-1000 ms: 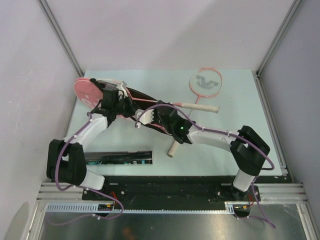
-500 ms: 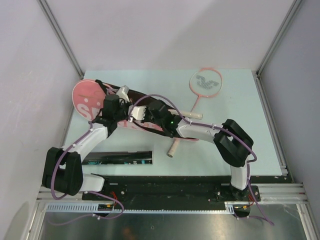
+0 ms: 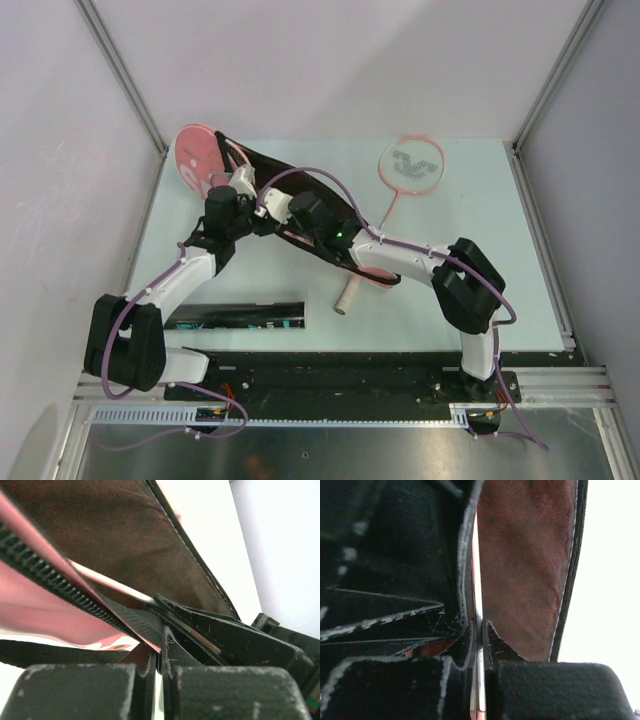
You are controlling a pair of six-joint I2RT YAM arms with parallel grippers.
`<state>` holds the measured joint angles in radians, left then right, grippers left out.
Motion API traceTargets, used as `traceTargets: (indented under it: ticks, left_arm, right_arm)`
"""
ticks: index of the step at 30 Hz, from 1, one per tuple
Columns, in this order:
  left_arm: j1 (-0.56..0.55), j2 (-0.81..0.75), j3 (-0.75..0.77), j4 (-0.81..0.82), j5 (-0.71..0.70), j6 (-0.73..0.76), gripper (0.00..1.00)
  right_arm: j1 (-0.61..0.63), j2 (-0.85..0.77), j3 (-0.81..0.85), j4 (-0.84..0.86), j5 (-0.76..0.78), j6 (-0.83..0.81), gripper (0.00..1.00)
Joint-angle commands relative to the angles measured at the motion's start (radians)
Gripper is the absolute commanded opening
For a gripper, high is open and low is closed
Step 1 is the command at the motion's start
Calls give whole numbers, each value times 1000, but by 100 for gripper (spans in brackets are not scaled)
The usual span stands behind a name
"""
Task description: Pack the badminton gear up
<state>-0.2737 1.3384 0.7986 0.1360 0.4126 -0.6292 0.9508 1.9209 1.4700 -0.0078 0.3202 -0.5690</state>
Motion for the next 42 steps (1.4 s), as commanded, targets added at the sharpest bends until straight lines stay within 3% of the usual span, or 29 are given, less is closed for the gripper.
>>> traceTargets:
  ticks: [1, 7, 11, 15, 17, 21, 23, 24, 27, 30, 34, 37, 40, 42]
  left_arm:
    - [-19, -5, -9, 93, -8, -20, 0]
    - [-19, -21, -21, 99, -8, -10, 0]
    - [-16, -30, -42, 99, -8, -3, 0]
    - [-10, -36, -53, 99, -3, -7, 0]
    - [-7, -41, -53, 99, -5, -6, 0]
    - [4, -57, -59, 97, -9, -6, 0]
    - [11, -67, -70, 97, -11, -6, 0]
    - [14, -71, -71, 96, -15, -7, 0]
    - [30, -81, -82, 89, -41, -18, 0]
    - [34, -73, -76, 88, -55, -29, 0]
    - [36, -90, -78, 61, -86, -38, 0]
    - [41, -133, -79, -17, -179, -41, 0]
    - [54, -180, -79, -50, -231, -40, 0]
    - [70, -208, -75, -64, -238, -33, 0]
  right_arm:
    - [8, -7, 121, 20, 69, 214, 0]
    - [-27, 15, 21, 141, 40, 371, 1]
    - [-66, 46, -7, 218, -79, 386, 0]
    - [-67, 55, -51, 242, -84, 389, 1]
    - [-84, 46, -132, 369, -142, 428, 1]
    - [-130, 79, -152, 344, -213, 501, 5]
    - [-130, 47, -139, 280, -202, 517, 16]
    - [-129, 23, -128, 246, -201, 552, 42]
    - [-127, -92, -30, 28, -199, 632, 78]
    - [-110, -192, 55, -170, -132, 721, 94]
    - [-119, -331, 46, -293, 9, 846, 97]
    - [-199, -437, -77, -273, 98, 954, 95]
    - [-291, -456, -131, -316, 279, 1219, 89]
    - [-340, -410, -128, -365, 280, 1313, 99]
